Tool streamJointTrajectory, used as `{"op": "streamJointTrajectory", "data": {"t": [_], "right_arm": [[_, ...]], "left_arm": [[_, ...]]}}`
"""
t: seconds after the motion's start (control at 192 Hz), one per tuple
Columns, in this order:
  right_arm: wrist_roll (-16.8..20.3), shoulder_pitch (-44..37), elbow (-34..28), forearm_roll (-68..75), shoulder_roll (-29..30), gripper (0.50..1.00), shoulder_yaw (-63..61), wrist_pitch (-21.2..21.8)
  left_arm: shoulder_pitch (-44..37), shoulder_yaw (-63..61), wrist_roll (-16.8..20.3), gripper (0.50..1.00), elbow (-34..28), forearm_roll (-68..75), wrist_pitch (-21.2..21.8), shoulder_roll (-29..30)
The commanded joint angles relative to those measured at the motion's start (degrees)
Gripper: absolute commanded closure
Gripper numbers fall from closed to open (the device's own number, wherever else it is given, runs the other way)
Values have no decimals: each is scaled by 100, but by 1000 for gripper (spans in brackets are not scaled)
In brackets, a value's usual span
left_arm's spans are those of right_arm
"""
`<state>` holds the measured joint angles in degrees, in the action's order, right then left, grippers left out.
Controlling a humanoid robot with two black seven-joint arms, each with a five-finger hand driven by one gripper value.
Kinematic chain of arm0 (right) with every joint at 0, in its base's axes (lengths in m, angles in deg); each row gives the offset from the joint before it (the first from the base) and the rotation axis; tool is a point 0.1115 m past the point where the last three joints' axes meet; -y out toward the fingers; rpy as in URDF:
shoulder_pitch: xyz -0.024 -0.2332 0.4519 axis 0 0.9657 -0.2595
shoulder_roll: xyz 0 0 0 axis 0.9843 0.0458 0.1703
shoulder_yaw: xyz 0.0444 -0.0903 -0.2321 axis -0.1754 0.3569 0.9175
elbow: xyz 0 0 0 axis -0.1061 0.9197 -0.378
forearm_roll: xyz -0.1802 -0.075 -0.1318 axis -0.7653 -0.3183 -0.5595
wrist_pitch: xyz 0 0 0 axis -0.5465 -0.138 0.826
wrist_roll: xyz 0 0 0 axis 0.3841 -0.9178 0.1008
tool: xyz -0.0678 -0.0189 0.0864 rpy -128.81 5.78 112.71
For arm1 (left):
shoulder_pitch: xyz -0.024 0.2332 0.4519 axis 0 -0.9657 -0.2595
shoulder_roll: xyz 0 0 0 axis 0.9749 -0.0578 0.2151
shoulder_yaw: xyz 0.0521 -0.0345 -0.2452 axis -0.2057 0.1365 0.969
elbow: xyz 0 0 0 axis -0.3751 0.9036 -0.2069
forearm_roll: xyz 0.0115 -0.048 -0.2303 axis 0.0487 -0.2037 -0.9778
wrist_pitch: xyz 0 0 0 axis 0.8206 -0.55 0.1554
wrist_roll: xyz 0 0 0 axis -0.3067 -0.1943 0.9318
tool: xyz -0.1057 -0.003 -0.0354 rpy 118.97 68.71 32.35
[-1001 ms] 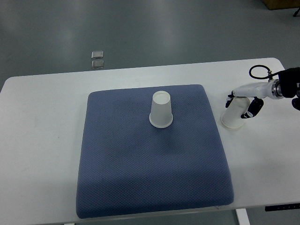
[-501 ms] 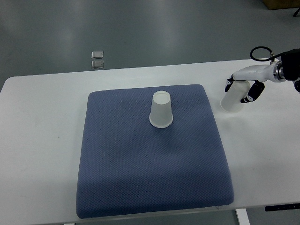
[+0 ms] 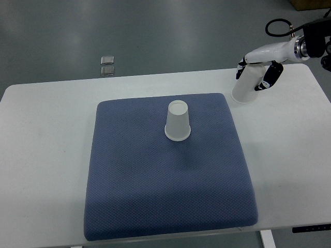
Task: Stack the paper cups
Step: 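Lift the cup with the right hand and carry it over the upside-down cup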
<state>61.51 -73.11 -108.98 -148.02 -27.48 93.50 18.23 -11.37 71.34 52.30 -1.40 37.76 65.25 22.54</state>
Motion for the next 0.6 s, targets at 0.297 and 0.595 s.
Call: {"op": "streamJointTrajectory", "data": {"t": [0.297,0.595], "right_arm": [[18,-998,-459,54,608,828,-59,911],[9,-1060,-476,80,1109,824,-76,1078]], "left_arm": [[0,0,0,500,3,0,0,0],[0,0,0,500,3,0,0,0]]}}
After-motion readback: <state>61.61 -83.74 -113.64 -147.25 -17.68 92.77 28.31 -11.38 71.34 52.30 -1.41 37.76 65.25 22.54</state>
